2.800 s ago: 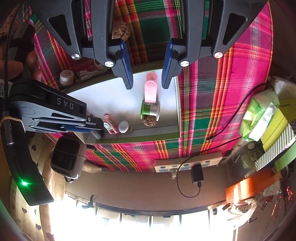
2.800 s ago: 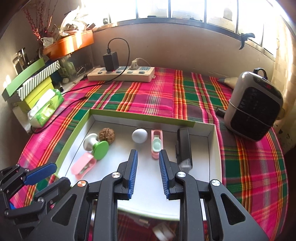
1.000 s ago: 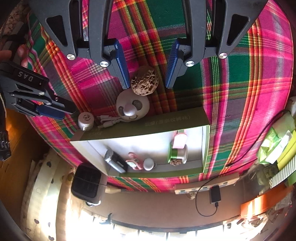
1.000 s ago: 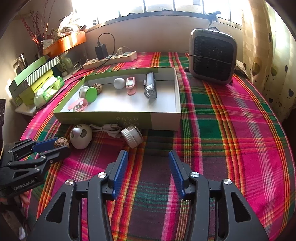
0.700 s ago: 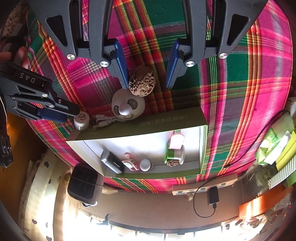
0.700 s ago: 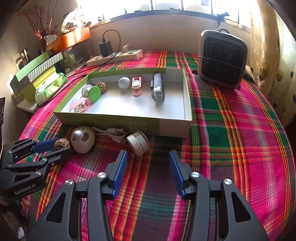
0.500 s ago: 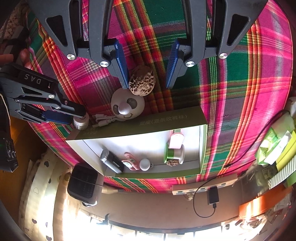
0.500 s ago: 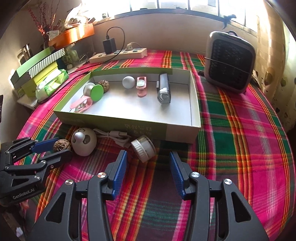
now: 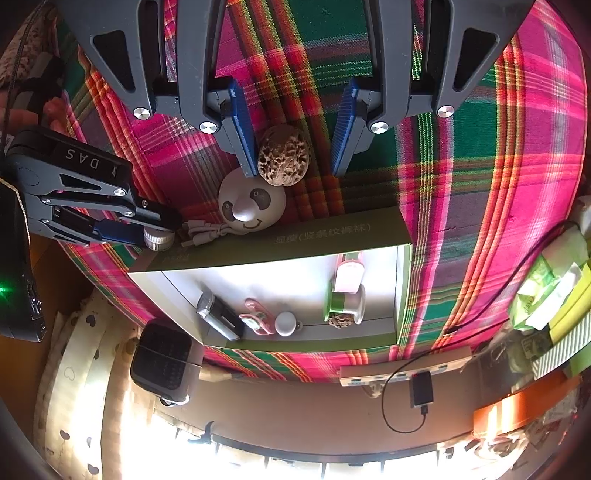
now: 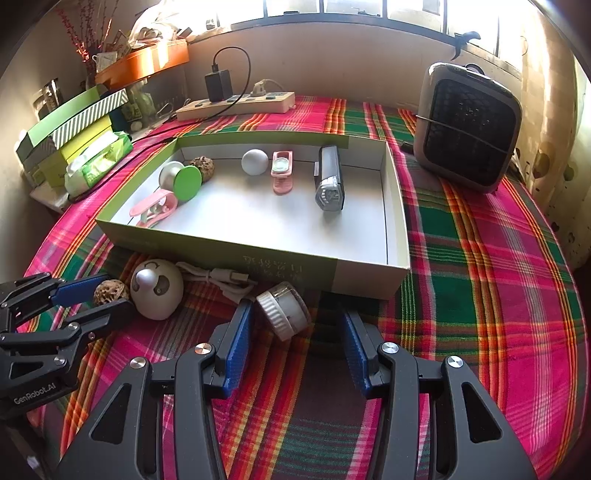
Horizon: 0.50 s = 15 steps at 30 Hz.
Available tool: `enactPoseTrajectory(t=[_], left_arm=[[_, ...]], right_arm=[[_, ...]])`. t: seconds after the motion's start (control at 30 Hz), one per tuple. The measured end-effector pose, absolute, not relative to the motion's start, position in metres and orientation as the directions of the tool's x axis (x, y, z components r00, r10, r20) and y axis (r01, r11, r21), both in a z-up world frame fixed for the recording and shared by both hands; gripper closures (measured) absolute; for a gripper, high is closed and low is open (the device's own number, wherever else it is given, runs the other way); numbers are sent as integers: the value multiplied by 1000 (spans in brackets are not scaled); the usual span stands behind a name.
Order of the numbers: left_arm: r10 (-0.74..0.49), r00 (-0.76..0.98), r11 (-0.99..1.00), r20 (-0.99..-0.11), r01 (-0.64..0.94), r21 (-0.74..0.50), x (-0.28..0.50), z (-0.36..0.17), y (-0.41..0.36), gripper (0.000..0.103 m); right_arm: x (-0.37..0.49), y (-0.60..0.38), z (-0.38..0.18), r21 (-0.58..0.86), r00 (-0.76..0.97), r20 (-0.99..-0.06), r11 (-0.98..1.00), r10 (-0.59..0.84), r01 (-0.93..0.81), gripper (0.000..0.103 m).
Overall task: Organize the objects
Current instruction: 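Close left tool on textured walnut while right tool closes on white round container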
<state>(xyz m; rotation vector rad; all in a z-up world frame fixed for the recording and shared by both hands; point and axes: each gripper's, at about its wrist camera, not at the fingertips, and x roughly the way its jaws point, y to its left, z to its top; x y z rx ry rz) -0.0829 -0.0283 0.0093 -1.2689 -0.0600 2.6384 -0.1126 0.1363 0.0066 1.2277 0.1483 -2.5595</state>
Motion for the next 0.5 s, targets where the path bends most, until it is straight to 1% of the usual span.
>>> enactPoseTrajectory(t=[0.1,0.17,0.23,0.33,0.43,0.5], left_arm=[[210,-605,-976,-768,-173,-130,-83,9,-28,65],[209,-605,-976,-768,-173,-129,-83,9,-29,65],[206,-606,-977,-769,-170,-128,-83,9,-28,66],[200,-607,-978,-769,-167,-123,-84,9,-29,69],[196,-609,-980,-768,-159,-124,-84,9,-31,74],[191,-611,-981,-768,-154,-122,-84,9,-32,76]], right_arm=[[-112,136,7,35,-590,-775,-949,-224,314,56],[-112,135,7,33,-593,-774,-949,-222,313,66],[-112,136,7,35,-592,-774,-948,-226,316,71],[-112,135,8,33,-592,-773,-947,-227,320,74],[-111,135,8,31,-592,-773,-946,-228,324,82],[-111,135,8,30,-593,-773,-946,-227,323,83]])
